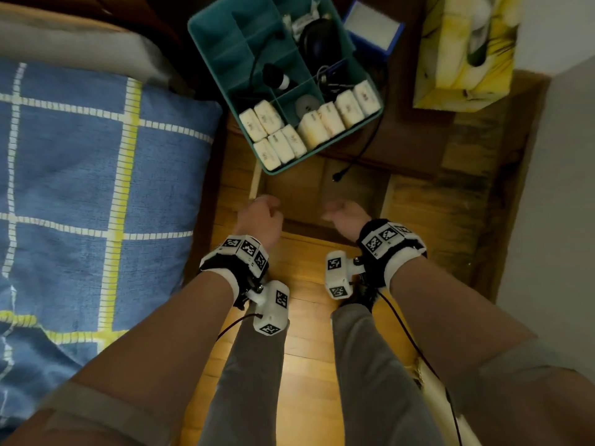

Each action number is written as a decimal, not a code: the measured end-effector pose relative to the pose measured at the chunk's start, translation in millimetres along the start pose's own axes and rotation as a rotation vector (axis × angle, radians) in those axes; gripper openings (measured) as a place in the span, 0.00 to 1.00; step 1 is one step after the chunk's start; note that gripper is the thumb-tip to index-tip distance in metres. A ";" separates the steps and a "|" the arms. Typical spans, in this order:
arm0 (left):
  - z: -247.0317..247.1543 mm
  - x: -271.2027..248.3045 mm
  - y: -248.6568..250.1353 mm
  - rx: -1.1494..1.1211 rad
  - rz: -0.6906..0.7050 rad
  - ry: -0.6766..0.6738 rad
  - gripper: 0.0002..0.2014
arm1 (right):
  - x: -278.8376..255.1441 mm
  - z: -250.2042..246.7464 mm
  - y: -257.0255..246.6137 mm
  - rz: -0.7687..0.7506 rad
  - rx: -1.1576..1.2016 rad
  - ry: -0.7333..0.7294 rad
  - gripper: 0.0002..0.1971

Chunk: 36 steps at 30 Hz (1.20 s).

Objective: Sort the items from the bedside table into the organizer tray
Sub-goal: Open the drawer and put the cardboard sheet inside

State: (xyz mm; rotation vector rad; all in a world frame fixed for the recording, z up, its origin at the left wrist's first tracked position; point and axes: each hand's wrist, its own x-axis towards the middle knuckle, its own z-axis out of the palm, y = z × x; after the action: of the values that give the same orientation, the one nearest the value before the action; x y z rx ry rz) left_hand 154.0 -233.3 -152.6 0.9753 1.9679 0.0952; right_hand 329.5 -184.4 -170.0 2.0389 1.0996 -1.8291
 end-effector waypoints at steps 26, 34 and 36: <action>62.3 12.1 167.6 -0.074 -0.082 -0.167 0.19 | 16.2 -242.9 -47.7 0.017 0.467 0.572 0.47; 58.2 24.2 184.8 -0.178 -0.012 -0.171 0.15 | 21.1 -241.2 -55.7 0.078 0.600 0.575 0.44; 61.3 18.5 187.9 -0.262 -0.012 -0.182 0.18 | 15.2 -241.3 -42.5 0.060 0.541 0.573 0.46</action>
State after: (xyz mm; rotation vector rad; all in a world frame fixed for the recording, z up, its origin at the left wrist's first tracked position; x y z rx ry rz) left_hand 307.1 -110.6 -122.2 0.7728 1.7431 0.2422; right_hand 490.1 -6.5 -116.8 3.0000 0.6628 -1.6813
